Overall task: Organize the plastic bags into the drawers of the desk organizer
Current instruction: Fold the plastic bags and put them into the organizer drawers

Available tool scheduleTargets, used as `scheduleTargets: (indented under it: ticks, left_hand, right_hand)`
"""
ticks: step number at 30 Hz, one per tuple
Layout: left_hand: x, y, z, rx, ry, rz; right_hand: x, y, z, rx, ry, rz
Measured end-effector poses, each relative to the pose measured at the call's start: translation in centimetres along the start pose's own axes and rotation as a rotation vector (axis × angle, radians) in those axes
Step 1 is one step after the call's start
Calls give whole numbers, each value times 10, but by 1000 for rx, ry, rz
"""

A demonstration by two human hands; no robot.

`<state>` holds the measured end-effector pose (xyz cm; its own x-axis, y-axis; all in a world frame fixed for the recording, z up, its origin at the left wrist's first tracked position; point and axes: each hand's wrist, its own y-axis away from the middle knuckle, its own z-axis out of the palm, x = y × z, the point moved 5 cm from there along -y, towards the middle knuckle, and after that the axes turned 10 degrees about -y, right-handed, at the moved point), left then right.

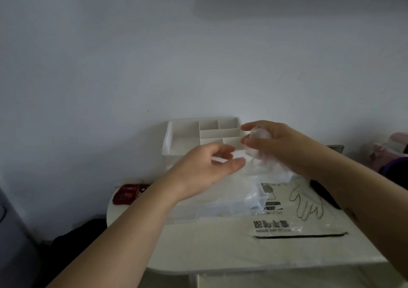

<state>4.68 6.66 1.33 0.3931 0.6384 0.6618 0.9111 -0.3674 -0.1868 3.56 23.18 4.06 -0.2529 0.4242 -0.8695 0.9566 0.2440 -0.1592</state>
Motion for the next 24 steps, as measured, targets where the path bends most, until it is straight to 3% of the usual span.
scheduleTargets:
  ticks: [4,8,12,15,20,24]
  left_hand:
    - [23,4,6,12,245,50]
    - [29,7,7,135,155,58]
    - [27,9,6,143,193,40]
    - [28,9,6,120,292,41]
    - [26,7,0,218,262,38]
    - [24,15,-12,251,297,85]
  right_hand:
    - [-13,15,13,7,-120,-34]
    - [-19,22,16,38,-231,-50]
    - [-24,30,14,26,-307,-59]
    - [-29,31,16,32,-249,-78]
    - [-34,36,11,64,-100,-173]
    - [-26,35,-3,19,-26,-126]
